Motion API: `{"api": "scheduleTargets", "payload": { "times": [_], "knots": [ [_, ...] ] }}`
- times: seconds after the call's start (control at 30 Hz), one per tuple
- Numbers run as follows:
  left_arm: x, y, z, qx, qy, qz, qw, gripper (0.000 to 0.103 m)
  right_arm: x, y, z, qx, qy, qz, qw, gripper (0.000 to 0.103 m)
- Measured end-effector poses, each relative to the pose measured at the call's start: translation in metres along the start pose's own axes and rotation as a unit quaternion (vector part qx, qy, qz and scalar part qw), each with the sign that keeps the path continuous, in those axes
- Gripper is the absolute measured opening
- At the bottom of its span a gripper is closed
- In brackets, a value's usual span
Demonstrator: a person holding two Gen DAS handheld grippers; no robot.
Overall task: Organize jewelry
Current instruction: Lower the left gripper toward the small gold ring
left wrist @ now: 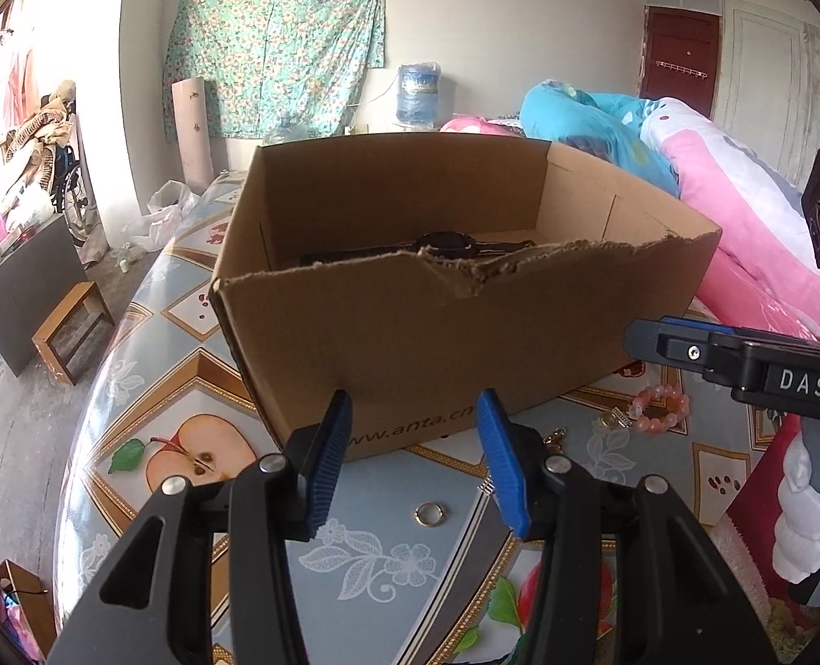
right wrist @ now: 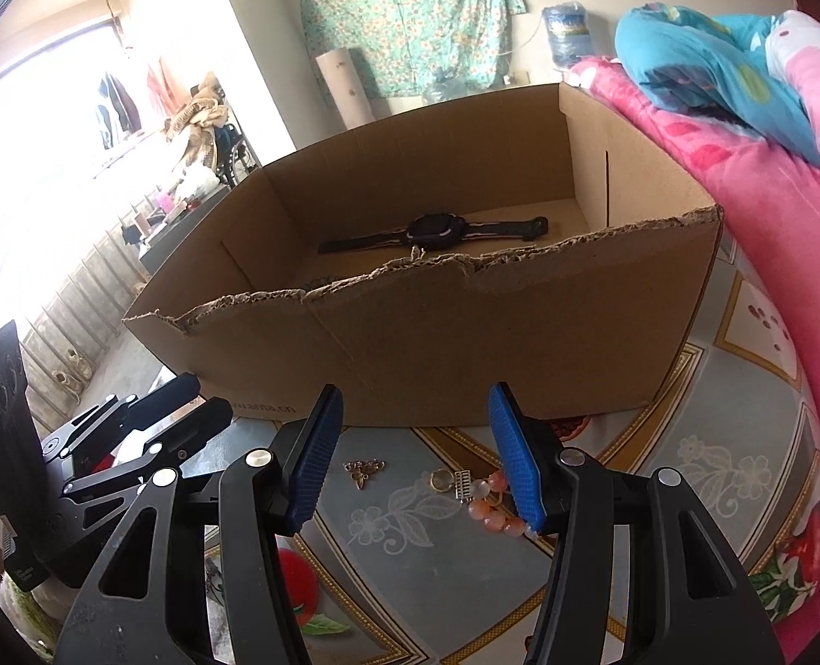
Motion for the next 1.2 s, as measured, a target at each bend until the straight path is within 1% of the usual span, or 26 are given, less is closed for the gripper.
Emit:
{"api": "scheduleTargets", "payload": {
  "times": [0.13, 0.37, 0.47, 0.97, 1.1, 1.2],
  "knots": [
    [0.002, 0.001, 0.001, 0.006, -0.003, -0.004, 1.0, 0.046, 0.005, 0.004, 0.002, 0.007, 0.001, 0.01, 1.0, 0.052],
    [0.005, 0.006, 0.004, 0.022, -0.013, 0.006, 0.9996, 0.046, 0.008, 0.007, 0.0, 0.021, 0.006, 0.028, 0.999, 0.053],
    [0.006, 0.006, 0.005, 0.023, -0.015, 0.004, 0.9996, 0.046, 0.009, 0.007, -0.001, 0.025, 0.008, 0.032, 0.999, 0.053],
    [0.007, 0.007, 0.01, 0.029, -0.021, 0.001, 0.9994, 0.046, 0.01, 0.01, -0.003, 0.02, 0.018, 0.031, 0.999, 0.054],
    [0.008, 0.007, 0.009, 0.031, -0.022, 0.004, 0.9993, 0.046, 0.006, 0.01, -0.008, 0.02, 0.016, 0.033, 0.999, 0.054],
    [0.007, 0.007, 0.005, 0.031, -0.017, 0.006, 0.9994, 0.046, -0.002, 0.006, -0.015, 0.02, 0.017, 0.022, 0.999, 0.054]
  ]
}}
Point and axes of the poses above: each gripper's, at about its wrist camera, not at the fingertips, and z roughly the way its jaws point, y to its right, x to its top, the point moved 7 cm from there along z, roughly the way its jaws point, and after that the axes turned 1 degree about -x, right-handed, at the moved point
